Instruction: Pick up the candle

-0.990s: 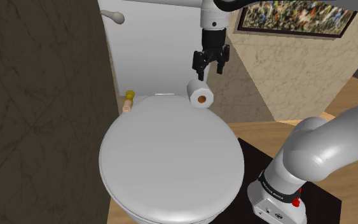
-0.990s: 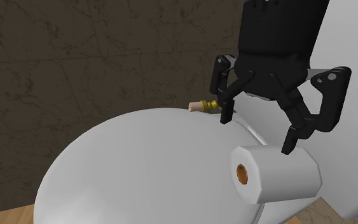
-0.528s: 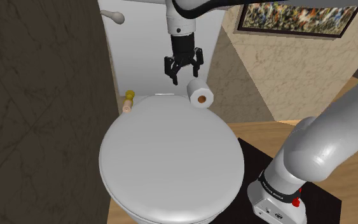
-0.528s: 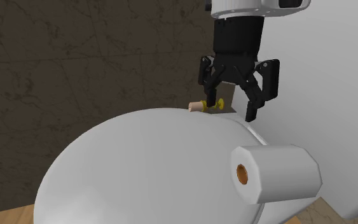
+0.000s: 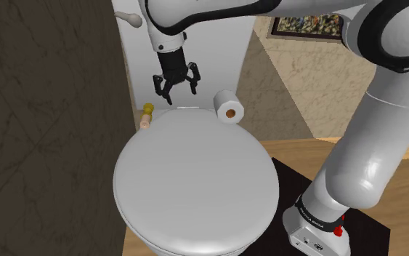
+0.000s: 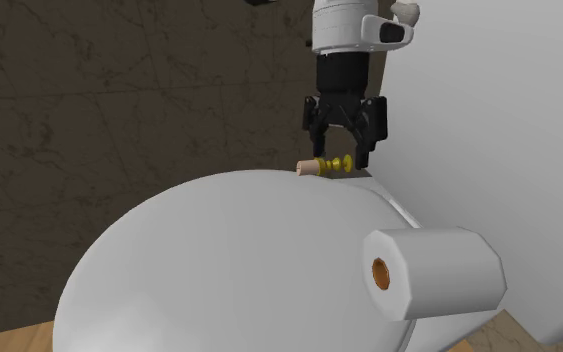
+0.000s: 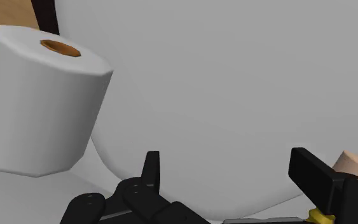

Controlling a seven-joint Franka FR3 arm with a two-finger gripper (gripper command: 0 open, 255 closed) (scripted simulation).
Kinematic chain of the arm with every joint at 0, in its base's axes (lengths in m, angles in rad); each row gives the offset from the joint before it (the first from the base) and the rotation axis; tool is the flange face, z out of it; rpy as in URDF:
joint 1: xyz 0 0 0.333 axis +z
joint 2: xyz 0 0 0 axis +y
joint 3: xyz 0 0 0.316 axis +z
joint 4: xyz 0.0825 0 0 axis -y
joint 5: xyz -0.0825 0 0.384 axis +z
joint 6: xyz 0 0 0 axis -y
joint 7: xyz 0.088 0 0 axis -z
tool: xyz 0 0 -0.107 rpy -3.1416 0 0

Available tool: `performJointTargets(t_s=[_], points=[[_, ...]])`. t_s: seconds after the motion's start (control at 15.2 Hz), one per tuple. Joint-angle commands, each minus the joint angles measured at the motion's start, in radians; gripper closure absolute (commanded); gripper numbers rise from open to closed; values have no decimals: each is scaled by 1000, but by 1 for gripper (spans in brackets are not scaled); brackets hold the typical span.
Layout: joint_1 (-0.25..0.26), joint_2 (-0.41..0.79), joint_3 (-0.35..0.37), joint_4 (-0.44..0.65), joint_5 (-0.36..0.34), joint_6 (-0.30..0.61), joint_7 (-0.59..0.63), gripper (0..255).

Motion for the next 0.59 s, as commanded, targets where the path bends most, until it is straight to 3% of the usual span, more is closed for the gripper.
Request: performJointTargets(t_s=[0.0, 0.33, 0.53], points=[[26, 98, 15, 106, -30, -31, 47, 0], [111, 355, 20, 407, -108, -129, 126, 0], [183, 544, 7, 667, -155, -226, 148, 0]])
